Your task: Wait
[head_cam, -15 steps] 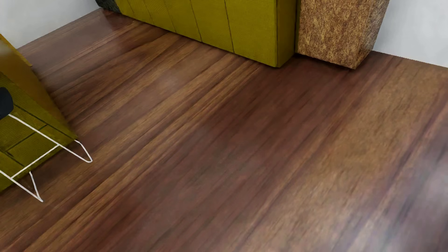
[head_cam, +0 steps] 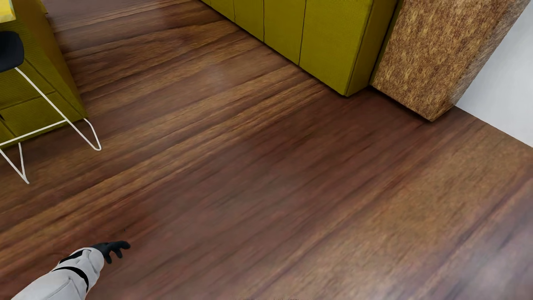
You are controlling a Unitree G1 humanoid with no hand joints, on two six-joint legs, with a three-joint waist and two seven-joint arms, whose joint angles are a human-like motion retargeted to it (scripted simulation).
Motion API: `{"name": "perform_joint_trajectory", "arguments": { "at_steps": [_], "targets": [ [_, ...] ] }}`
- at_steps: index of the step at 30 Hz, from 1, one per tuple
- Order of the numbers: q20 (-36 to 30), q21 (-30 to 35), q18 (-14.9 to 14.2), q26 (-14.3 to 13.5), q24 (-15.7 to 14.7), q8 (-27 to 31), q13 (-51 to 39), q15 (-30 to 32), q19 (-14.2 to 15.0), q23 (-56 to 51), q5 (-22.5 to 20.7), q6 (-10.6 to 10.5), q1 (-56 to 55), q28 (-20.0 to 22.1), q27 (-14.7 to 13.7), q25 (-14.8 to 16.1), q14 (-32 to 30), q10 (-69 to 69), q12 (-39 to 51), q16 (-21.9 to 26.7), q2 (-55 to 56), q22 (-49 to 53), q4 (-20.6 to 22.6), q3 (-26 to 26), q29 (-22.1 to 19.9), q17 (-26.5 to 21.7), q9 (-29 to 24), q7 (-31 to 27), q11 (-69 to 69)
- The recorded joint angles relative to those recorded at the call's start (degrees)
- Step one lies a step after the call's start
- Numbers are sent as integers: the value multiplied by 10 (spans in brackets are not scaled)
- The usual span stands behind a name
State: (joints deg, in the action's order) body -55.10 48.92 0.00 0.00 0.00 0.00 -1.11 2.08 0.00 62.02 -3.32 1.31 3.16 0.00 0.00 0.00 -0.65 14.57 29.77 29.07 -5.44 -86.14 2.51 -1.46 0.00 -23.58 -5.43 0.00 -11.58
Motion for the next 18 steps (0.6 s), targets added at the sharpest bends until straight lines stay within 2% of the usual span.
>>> {"name": "perform_joint_trajectory", "arguments": {
  "at_steps": [4,7,9,14,18],
  "targets": [
    [0,41,0,0,0,0,2,4,0,5,-6,20,-3,0,0,0,3,0,-137,-35,4,61,-6,-15,0,15,1,0,1],
    [0,40,0,0,0,0,13,-1,0,9,-9,20,2,0,0,0,5,2,-220,-40,-1,139,-8,-22,0,8,-6,0,-4],
    [0,27,0,0,0,0,24,-13,0,16,-13,22,-9,0,0,0,9,4,-273,-47,10,171,-8,-20,0,10,7,0,-15],
    [0,-1,0,0,0,0,48,-5,0,9,-12,24,-8,0,0,0,18,4,-306,-58,6,183,-6,-19,0,15,4,0,-4],
    [13,23,0,0,0,0,57,-2,0,9,-10,16,-15,0,0,0,18,4,-302,-55,12,191,-6,-18,0,21,10,0,-3]
  ]
}}
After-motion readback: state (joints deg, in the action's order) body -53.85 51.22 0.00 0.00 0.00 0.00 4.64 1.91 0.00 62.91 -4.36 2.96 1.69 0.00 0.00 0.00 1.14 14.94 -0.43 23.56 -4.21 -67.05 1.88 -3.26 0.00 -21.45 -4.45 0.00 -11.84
